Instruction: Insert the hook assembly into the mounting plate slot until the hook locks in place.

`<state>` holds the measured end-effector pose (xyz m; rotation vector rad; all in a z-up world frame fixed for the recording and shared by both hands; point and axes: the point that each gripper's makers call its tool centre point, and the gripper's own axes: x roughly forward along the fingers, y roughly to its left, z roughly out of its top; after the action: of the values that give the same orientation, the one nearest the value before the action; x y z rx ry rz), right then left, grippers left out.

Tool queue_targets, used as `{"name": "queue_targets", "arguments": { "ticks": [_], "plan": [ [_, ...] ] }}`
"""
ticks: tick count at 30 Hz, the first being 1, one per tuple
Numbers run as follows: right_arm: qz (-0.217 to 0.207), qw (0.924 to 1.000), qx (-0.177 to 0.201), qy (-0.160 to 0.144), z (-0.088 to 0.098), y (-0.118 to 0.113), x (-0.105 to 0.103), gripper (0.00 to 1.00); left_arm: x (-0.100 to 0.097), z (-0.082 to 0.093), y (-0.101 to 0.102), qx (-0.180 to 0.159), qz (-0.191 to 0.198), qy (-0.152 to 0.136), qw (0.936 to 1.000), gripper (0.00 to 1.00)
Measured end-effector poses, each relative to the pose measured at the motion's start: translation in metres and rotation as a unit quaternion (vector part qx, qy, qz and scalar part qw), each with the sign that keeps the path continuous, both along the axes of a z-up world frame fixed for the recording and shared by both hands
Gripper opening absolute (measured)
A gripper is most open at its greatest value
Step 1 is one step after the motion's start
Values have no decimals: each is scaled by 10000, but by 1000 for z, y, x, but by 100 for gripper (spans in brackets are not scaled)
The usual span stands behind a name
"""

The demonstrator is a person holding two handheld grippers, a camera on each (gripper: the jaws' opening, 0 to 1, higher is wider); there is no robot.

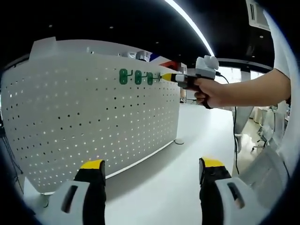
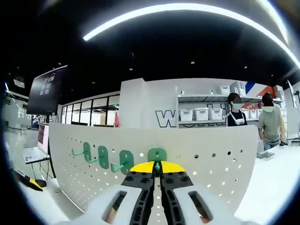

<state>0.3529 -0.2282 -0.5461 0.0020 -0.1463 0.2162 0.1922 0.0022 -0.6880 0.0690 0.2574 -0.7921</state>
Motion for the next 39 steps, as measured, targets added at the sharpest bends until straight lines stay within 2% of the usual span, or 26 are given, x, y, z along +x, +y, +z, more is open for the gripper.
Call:
{"name": "queue_targets", "arguments": {
  "ticks": [25,30,35,39],
  "plan": [
    [-109,9999,109,28,-4,-1,6,1,-5,-5,7,24,42,108,9999,83],
    [-241,9997,56,3,-5,1,6,1,-5,-7,9,41,57,123,9999,83],
    [-568,9984,1,15,-7,2,10,1,-7,-8,11,33,70,146,9999,83],
    [-771,9968,227,21,-8,0,10,1,-8,-9,10,37,62,153,9999,83]
  ]
}}
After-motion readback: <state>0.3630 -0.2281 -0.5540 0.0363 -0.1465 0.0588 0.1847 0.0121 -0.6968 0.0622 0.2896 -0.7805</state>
